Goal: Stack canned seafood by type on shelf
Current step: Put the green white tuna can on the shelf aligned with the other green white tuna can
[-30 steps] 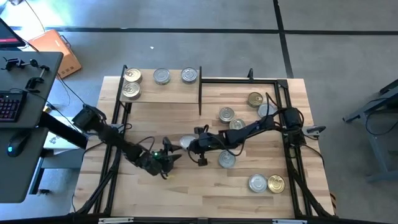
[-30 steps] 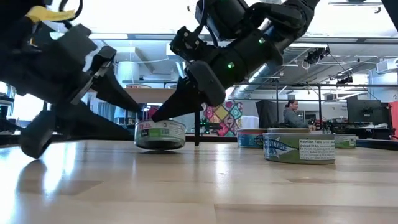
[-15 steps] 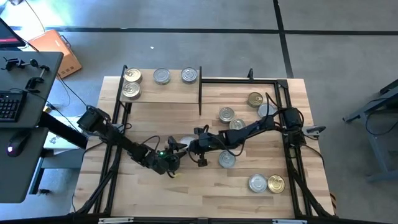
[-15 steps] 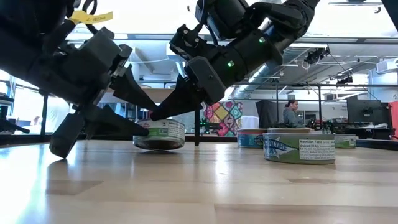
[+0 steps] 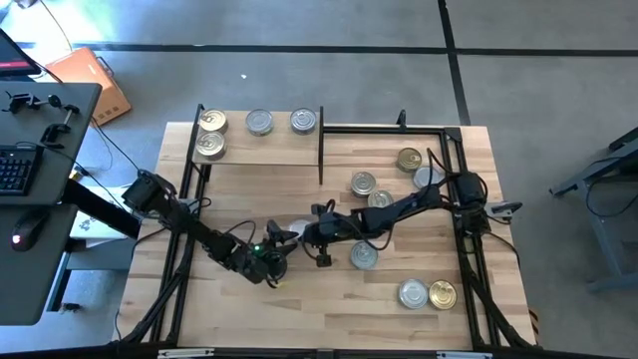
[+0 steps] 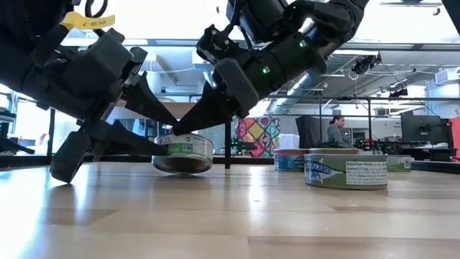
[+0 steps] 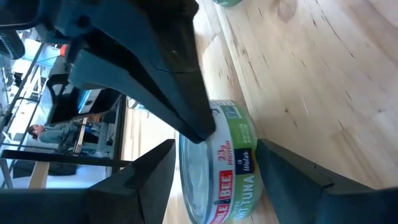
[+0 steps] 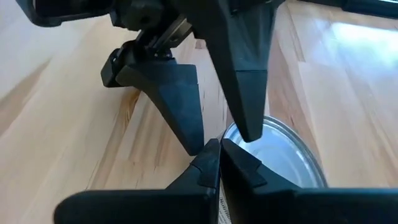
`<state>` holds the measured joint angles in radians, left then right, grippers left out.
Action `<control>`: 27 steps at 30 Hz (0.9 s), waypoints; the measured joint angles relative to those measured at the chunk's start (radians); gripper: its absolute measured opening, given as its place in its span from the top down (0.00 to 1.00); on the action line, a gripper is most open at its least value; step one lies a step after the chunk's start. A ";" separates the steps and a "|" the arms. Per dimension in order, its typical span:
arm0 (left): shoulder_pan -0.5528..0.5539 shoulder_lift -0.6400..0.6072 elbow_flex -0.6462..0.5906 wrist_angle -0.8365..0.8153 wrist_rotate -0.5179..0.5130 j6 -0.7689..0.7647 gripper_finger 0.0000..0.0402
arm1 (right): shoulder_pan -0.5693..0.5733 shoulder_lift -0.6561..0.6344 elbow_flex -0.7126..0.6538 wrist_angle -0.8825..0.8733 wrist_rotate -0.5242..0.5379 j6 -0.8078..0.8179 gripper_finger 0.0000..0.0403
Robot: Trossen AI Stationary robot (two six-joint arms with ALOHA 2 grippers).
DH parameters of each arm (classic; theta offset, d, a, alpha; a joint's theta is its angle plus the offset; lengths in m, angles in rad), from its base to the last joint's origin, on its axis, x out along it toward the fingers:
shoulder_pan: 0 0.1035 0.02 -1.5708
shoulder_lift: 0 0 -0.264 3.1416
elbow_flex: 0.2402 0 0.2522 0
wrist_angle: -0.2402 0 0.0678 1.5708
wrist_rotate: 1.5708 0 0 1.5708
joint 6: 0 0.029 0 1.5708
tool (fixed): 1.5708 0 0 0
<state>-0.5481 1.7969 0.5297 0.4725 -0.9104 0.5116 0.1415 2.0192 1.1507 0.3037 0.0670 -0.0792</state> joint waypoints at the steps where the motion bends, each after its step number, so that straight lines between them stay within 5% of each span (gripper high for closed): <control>1: 0.000 0.000 0.000 -0.004 -0.002 -0.002 0.46 | -0.002 -0.005 0.000 -0.004 0.000 0.001 1.00; 19: 0.071 -0.002 -0.001 -0.020 0.006 -0.070 0.47 | -0.004 -0.018 0.000 0.009 0.004 0.004 1.00; 27: 0.074 -0.002 -0.004 -0.035 0.018 -0.137 0.66 | -0.007 -0.018 0.001 0.017 0.012 0.001 1.00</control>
<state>-0.4742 1.7947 0.5260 0.4374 -0.8928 0.3747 0.1349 2.0014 1.1519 0.3204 0.0787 -0.0784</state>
